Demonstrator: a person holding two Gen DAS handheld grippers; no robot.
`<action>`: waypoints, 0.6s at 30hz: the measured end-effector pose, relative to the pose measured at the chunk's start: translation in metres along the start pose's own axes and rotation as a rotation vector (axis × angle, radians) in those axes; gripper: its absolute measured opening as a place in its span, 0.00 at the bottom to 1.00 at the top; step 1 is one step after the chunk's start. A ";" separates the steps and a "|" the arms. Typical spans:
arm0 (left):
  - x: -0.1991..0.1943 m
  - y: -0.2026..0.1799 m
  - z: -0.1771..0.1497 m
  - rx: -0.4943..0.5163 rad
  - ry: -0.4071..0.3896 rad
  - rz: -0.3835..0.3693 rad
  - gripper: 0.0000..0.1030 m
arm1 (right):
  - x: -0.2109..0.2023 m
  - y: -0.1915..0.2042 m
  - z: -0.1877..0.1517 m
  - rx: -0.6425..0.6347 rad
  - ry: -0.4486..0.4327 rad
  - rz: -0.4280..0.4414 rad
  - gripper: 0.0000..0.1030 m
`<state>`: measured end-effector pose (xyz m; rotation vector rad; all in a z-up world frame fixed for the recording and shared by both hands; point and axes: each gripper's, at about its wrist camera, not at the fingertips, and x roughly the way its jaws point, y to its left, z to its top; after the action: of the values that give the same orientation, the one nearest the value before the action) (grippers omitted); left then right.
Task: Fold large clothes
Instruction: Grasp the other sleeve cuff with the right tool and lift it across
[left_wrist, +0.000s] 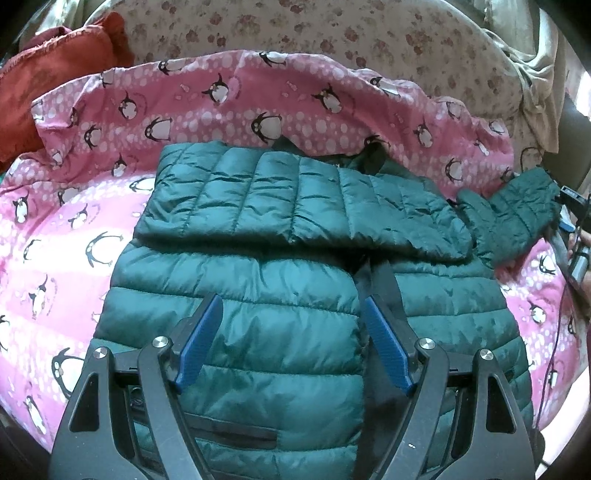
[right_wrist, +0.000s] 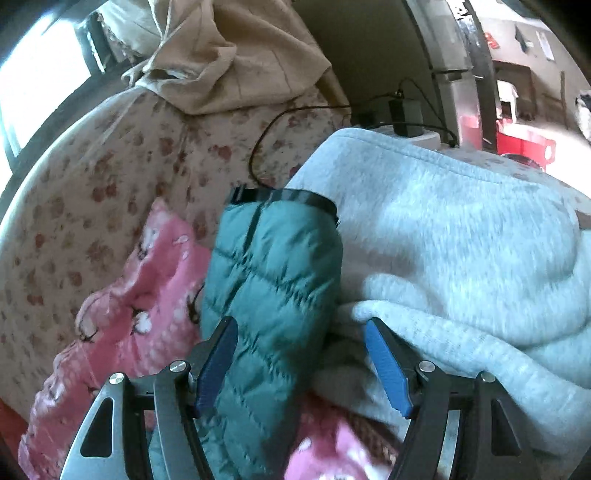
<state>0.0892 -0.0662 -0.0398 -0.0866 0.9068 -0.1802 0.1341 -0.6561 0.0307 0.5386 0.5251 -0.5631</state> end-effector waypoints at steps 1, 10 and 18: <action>0.001 0.000 0.000 -0.001 0.001 0.001 0.77 | 0.003 0.001 0.001 -0.008 0.001 -0.010 0.67; 0.006 0.007 -0.006 -0.022 0.030 0.005 0.77 | 0.019 0.004 -0.002 -0.067 0.021 -0.032 0.26; -0.004 0.010 -0.005 -0.033 -0.001 -0.012 0.77 | -0.026 0.015 -0.022 -0.111 -0.004 0.203 0.09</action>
<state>0.0846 -0.0559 -0.0413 -0.1230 0.9082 -0.1765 0.1177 -0.6233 0.0349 0.4781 0.4882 -0.3392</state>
